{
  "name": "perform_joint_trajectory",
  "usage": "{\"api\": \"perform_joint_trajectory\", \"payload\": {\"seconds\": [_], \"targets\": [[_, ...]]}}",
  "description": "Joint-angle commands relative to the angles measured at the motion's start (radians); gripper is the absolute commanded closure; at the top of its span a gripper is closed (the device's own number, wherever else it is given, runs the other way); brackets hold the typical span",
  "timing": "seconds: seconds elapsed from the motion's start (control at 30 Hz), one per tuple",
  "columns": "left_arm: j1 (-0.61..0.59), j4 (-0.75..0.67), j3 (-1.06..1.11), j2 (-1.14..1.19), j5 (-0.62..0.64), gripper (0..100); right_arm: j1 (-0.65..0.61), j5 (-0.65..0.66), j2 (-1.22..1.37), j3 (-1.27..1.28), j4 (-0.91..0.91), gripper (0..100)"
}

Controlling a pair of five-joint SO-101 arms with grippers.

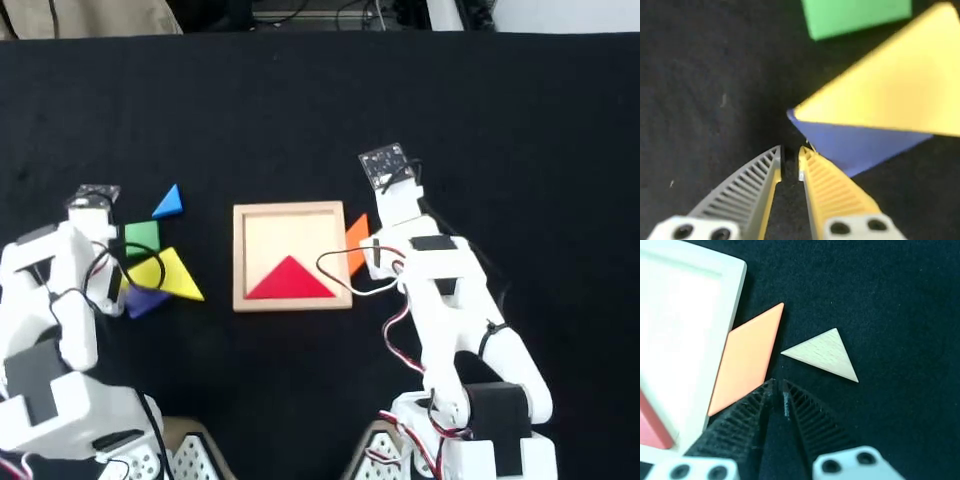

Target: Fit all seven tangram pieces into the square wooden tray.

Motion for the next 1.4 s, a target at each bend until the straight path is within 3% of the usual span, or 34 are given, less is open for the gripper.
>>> {"api": "perform_joint_trajectory", "payload": {"seconds": [0.0, 0.27, 0.47, 0.77, 0.97, 1.17, 1.37], "targets": [[0.031, -0.02, -0.136, 0.038, 0.035, 93, -0.003, 0.0, -0.041, -0.004, -0.012, 98.7], [0.225, -0.018, -0.148, 0.032, 0.144, 93, -0.003, 0.0, -0.041, -0.004, -0.012, 98.7], [0.237, 0.109, -0.165, 0.029, 0.138, 93, -0.003, 0.0, -0.041, -0.004, -0.012, 98.7], [0.102, 0.316, -0.139, -0.27, -0.149, 93, 0.063, -0.008, -0.051, -0.025, -0.014, 98.7], [-0.001, 0.172, -0.101, -0.388, -0.155, 93, 0.176, -0.009, -0.051, -0.09, -0.014, 98.7], [-0.119, -0.077, -0.03, -0.209, -0.04, 93, 0.287, 0.0, 0.027, -0.317, 0.11, 98.7], [-0.189, -0.106, -0.031, -0.04, -0.143, 93, 0.33, 0.043, 0.32, -0.515, 0.15, 98.7]]}}
